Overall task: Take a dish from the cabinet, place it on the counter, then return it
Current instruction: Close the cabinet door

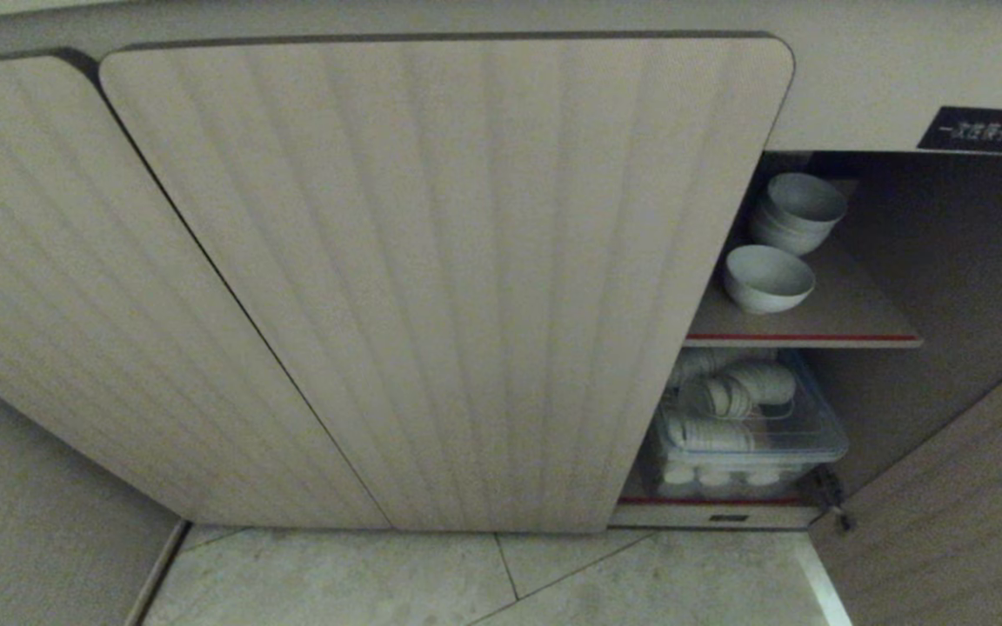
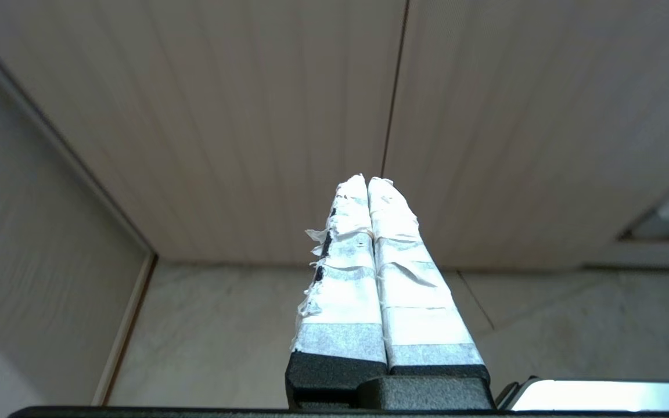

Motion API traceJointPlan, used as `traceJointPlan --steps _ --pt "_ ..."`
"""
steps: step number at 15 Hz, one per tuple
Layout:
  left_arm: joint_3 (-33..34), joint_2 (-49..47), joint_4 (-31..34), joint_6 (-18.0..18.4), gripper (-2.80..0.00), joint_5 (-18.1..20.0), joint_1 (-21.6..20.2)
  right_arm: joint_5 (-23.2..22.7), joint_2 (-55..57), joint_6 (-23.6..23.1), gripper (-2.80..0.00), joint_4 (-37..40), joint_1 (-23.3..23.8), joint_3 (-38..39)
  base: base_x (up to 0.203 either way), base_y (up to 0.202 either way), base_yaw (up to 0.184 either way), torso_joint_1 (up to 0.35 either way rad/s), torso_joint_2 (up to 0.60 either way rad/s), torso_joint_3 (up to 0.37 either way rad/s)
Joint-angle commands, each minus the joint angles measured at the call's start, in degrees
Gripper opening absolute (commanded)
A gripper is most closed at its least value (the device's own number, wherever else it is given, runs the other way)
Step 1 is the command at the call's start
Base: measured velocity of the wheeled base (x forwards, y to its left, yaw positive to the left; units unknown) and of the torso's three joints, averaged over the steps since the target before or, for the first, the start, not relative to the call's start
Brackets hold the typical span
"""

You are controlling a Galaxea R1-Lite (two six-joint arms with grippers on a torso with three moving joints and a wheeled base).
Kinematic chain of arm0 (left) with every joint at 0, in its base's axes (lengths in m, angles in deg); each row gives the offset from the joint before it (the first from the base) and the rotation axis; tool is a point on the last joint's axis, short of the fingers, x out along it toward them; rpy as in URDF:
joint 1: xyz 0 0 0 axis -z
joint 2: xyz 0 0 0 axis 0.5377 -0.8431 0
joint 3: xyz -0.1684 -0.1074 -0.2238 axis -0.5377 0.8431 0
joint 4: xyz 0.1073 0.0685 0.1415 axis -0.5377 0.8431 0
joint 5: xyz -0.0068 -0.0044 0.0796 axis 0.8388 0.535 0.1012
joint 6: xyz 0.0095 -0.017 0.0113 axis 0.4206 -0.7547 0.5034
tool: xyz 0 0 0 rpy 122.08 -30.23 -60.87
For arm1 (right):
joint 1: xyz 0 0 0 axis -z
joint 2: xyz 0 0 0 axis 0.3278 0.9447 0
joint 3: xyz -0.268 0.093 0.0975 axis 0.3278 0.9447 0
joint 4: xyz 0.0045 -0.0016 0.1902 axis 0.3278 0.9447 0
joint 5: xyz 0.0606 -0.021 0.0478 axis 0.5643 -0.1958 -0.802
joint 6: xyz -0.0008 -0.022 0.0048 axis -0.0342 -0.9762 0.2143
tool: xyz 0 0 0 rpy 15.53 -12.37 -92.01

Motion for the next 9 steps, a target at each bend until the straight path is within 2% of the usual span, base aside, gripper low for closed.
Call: traceJointPlan --steps 1,9 --pt "0.0 0.02 0.01 -0.03 -2.8 0.02 0.0 0.02 0.07 -0.02 -2.8 -0.01 -0.01 0.01 -0.196 0.0 -0.003 0.003 0.0 0.007" --pt "0.0 0.02 -0.08 -0.03 -2.8 0.02 0.0 0.02 0.07 -0.02 -2.8 -0.01 -0.01 0.01 -0.193 0.0 -0.001 0.001 0.0 0.003"
